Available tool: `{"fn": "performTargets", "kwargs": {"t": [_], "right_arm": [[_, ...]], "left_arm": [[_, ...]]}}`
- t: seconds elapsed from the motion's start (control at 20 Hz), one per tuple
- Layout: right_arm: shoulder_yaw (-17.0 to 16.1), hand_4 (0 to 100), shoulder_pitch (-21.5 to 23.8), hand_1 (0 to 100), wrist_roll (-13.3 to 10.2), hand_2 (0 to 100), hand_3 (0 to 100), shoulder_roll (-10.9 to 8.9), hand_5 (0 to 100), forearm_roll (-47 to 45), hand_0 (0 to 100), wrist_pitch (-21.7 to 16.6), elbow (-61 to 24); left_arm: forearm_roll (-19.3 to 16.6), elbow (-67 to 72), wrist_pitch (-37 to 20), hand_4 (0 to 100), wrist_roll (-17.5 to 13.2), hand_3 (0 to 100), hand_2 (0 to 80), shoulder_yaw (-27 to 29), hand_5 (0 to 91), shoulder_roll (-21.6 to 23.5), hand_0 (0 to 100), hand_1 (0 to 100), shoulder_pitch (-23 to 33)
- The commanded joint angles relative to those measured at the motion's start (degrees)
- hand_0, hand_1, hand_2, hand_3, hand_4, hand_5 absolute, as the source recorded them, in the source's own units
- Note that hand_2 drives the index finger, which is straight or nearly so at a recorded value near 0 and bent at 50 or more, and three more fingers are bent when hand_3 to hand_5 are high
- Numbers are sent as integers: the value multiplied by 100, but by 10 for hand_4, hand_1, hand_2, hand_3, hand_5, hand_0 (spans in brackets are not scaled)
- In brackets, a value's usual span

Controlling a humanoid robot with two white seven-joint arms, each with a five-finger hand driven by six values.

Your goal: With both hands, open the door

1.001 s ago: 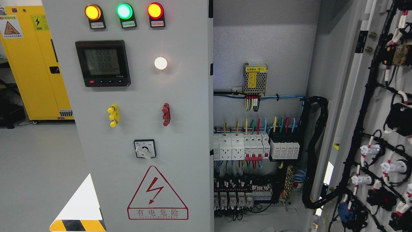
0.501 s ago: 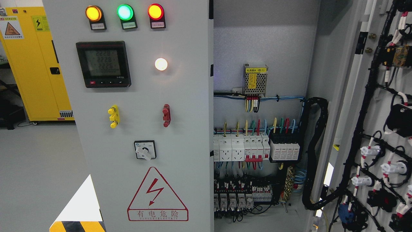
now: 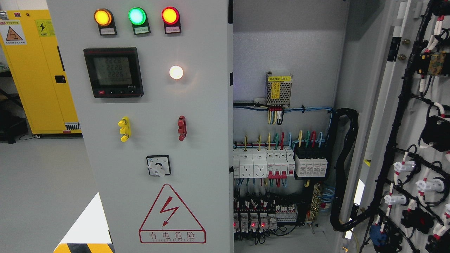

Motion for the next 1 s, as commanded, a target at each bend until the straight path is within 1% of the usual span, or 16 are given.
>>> {"fn": "performTargets", "kwargs": {"t": [0.0,0.1,0.3,0.4,0.7,0.85,0.95], "right_arm": [[8,0,-14,0,-1,0,0,-79,0,5,246,-6,-11],[8,0,-14,0,-1,0,0,-79,0,-4,245,-6,-72],[-1,0,-5,0,-1,0,0,-114,0,-4,245,-6,-169],[-1,0,-5,0,-1,0,0,-114,0,-4,245,-24,-160],[-1,0,3,0,-10,0,0,-114,0,5,245,-226,-160],[-1,0,12,0,-1,0,0,-114,0,5,245,-226,-160],[8,0,12,0,-1,0,0,-123,0,-4,245,-235,-178]], "left_arm": [[-33,3516,80,0,-3,0,0,978,0,-528,0,0,66],[-24,3789,238,0,-3,0,0,987,0,-537,0,0,75],[-24,3843,721,0,5,0,0,987,0,-545,0,0,110],[-24,3843,871,0,40,0,0,987,0,-554,0,0,128],[-33,3861,872,0,84,0,0,987,0,-589,0,0,224],[-24,3852,854,0,312,0,0,987,0,-589,0,0,224],[-24,3852,846,0,409,0,0,996,0,-589,0,0,224]]}}
